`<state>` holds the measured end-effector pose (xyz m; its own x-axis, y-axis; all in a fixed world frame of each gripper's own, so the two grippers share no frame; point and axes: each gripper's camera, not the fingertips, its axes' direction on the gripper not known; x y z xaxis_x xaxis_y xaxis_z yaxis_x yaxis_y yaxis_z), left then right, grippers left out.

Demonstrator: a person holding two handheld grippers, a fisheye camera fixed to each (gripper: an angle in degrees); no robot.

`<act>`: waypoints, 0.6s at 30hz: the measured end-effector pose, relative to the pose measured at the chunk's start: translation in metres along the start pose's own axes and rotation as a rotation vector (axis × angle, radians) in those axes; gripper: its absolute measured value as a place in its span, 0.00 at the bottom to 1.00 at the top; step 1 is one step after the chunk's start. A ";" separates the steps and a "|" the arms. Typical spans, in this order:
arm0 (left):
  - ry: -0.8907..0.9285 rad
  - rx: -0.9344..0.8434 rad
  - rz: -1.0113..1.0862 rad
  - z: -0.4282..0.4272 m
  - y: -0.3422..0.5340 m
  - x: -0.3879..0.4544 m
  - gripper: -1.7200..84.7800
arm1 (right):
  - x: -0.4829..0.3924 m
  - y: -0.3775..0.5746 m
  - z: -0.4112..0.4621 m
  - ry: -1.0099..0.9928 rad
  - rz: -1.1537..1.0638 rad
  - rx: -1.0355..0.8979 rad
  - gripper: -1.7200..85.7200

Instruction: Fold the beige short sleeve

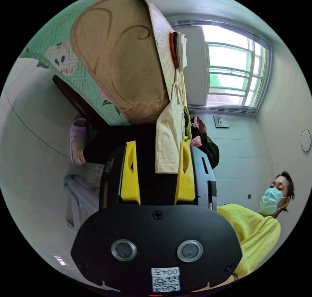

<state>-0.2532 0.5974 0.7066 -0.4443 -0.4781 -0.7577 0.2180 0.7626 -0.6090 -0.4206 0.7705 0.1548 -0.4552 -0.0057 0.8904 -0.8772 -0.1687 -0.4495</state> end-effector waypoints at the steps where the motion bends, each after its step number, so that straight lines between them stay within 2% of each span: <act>1: 0.006 -0.026 -0.004 0.001 -0.002 -0.004 0.23 | -0.006 -0.001 0.001 0.008 -0.010 -0.011 0.17; 10: 0.084 -0.226 0.020 0.033 -0.014 -0.001 0.23 | -0.036 -0.006 0.014 0.047 -0.022 -0.067 0.17; 18: 0.107 -0.225 0.042 0.032 -0.014 0.014 0.23 | -0.061 -0.006 0.019 0.055 -0.035 -0.081 0.16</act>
<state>-0.2343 0.5665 0.6972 -0.5308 -0.4043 -0.7449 0.0449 0.8642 -0.5011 -0.3845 0.7530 0.1043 -0.4297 0.0535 0.9014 -0.9012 -0.0875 -0.4244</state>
